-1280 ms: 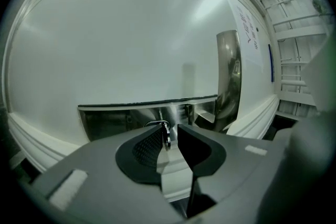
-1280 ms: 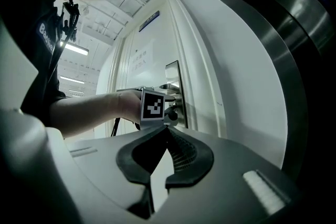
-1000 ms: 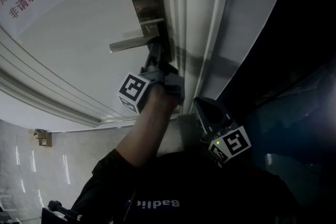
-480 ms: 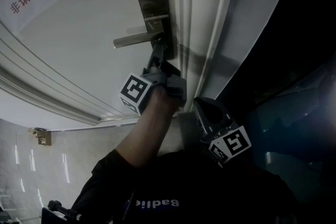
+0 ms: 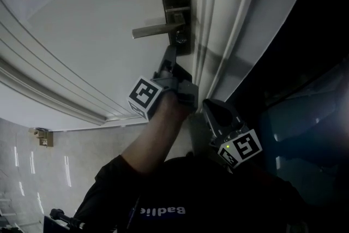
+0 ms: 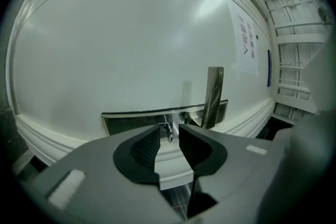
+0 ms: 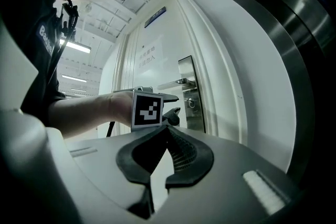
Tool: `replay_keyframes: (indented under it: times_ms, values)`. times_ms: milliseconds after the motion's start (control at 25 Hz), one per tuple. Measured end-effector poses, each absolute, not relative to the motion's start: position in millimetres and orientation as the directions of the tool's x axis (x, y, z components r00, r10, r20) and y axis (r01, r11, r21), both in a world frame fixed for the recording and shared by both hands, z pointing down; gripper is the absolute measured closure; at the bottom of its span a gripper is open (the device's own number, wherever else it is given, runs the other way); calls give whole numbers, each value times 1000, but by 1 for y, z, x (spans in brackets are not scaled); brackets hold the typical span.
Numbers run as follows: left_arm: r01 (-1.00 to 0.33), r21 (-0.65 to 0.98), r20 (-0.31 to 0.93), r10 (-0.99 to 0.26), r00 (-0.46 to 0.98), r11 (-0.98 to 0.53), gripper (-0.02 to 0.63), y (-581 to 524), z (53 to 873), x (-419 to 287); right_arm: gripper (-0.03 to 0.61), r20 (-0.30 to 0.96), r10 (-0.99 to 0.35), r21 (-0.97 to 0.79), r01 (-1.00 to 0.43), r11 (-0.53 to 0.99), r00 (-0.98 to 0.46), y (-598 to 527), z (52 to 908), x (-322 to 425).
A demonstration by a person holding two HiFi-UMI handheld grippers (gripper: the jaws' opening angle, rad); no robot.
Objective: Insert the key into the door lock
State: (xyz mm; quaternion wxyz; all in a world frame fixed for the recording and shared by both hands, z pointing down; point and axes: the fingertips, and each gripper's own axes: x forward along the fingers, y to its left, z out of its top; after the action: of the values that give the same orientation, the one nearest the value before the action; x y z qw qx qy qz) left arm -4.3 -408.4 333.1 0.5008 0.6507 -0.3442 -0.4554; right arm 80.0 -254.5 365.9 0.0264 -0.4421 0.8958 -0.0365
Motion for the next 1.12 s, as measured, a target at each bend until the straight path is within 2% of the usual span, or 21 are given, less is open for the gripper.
replay_keyframes:
  times_ms: [280,600,1120]
  values:
    - [-10,960,-260,-902,344,-281,508,-374,333,-62,574,-8,-791,-83,-788,610,-612,-229,367,28]
    - [-74,951,-258,-902,346,-300,599,-319,342,-146,574,9,-758,-86,-755,650,-653,-180,377,-62]
    - [-175,926,-250,-889,383,-336,600,-223,383,-256,574,70,-754,-68,-757,650,-653,-101,398,-164]
